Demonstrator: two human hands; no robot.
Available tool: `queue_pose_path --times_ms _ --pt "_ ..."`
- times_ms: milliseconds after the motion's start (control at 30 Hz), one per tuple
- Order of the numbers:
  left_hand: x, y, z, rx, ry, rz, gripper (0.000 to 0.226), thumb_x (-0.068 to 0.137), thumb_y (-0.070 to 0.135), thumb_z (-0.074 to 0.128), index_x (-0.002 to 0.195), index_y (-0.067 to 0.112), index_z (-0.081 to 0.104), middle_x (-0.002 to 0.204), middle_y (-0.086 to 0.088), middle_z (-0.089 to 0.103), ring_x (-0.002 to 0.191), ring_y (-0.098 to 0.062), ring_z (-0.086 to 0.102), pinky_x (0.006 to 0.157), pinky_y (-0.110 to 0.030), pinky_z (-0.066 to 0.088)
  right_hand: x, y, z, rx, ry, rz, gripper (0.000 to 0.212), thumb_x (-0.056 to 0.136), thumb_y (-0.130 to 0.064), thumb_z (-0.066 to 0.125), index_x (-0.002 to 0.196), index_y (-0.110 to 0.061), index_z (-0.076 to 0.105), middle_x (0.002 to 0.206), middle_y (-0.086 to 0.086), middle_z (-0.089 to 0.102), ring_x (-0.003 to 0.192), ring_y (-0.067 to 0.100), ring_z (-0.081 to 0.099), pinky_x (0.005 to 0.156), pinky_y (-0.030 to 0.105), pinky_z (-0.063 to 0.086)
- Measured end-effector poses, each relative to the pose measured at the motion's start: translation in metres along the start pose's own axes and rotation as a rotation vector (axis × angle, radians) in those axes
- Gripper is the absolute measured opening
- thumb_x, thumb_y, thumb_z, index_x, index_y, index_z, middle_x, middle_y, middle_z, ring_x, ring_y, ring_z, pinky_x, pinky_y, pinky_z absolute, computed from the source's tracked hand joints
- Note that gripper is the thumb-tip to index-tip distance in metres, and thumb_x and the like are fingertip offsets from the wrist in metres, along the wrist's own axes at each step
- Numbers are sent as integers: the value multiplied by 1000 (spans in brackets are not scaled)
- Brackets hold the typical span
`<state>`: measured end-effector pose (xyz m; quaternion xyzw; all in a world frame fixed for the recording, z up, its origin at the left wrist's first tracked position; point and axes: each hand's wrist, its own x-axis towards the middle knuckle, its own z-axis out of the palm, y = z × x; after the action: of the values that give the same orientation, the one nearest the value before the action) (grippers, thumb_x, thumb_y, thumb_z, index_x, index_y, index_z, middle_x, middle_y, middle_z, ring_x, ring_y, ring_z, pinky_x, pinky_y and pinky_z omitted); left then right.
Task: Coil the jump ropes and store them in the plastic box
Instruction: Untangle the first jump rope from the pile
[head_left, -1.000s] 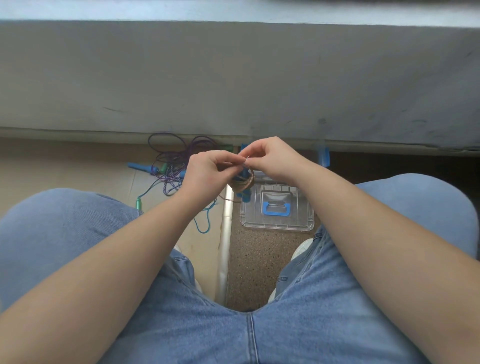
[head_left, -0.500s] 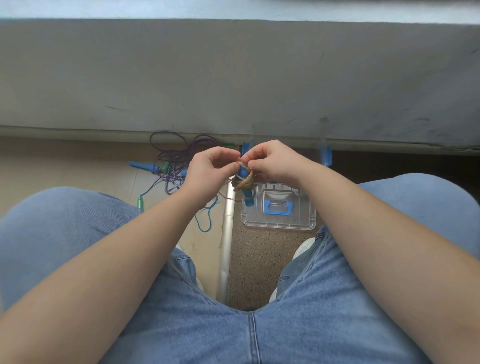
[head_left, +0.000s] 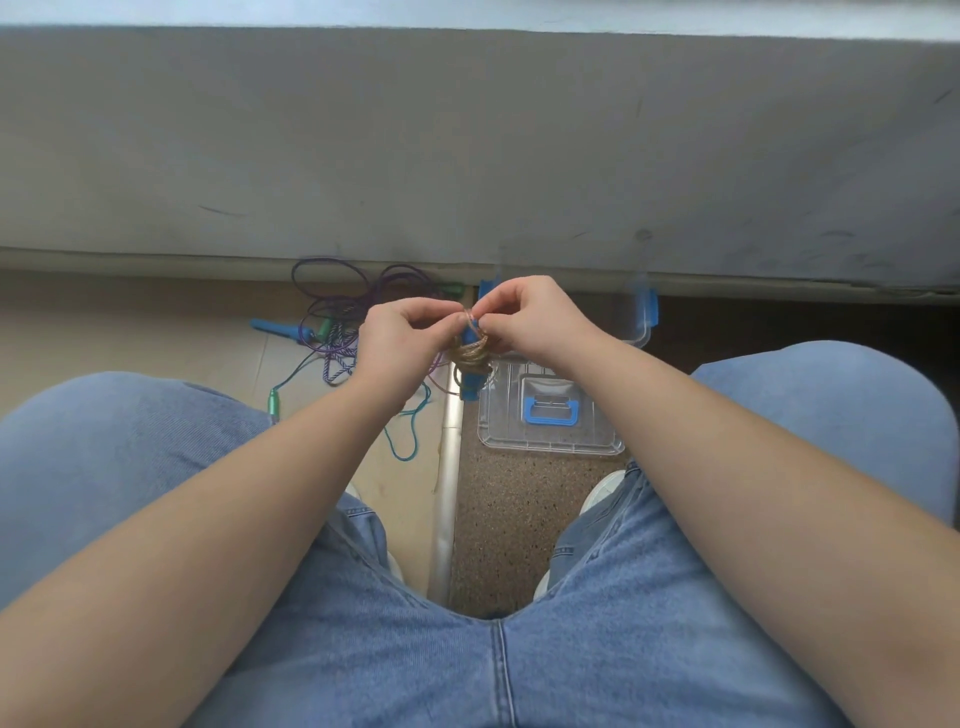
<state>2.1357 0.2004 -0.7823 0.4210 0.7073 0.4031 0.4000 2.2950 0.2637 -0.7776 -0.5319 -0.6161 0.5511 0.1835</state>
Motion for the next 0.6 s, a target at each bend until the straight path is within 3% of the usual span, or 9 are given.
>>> queue_pose_path --times_ms 100,200,367,467,533,600 --pt "1 0 -2 18 -56 -7 14 78 29 83 92 30 79 88 9 78 90 -9 73 89 -41 59 3 2 2 -6 52 12 17 81 -8 75 87 -22 67 78 6 72 74 27 73 79 48 62" --pt "-1 0 -1 33 -77 -24 19 81 28 81 99 24 79 90 7 78 88 -11 74 87 -39 60 5 1 2 -7 107 -1 16 79 -10 77 83 -24 69 81 6 73 81 27 74 81 48 61" --pt "1 4 1 -53 -25 -80 15 88 16 74 102 11 78 93 -5 77 92 -20 73 89 -40 59 1 0 0 178 77 4 17 81 -1 79 86 -9 65 78 14 67 73 26 70 78 45 63" --pt "2 2 3 9 -49 -94 16 93 20 67 103 11 76 94 -5 76 92 -21 72 87 -37 59 3 5 5 92 113 -32 18 78 -15 83 83 -17 65 73 4 68 69 19 68 79 48 62" --pt "0 2 7 12 -47 -88 18 96 19 62 107 8 73 94 -7 75 86 -18 72 80 -31 60 4 8 10 19 100 -79 17 80 -29 80 92 -26 68 88 -3 72 82 14 69 87 47 59" --pt "-2 5 9 3 -24 -80 18 96 16 61 108 7 71 94 -8 75 82 -14 72 73 -25 61 0 9 14 19 -48 -87 33 85 -36 73 116 -28 67 109 -4 72 102 11 69 95 43 56"
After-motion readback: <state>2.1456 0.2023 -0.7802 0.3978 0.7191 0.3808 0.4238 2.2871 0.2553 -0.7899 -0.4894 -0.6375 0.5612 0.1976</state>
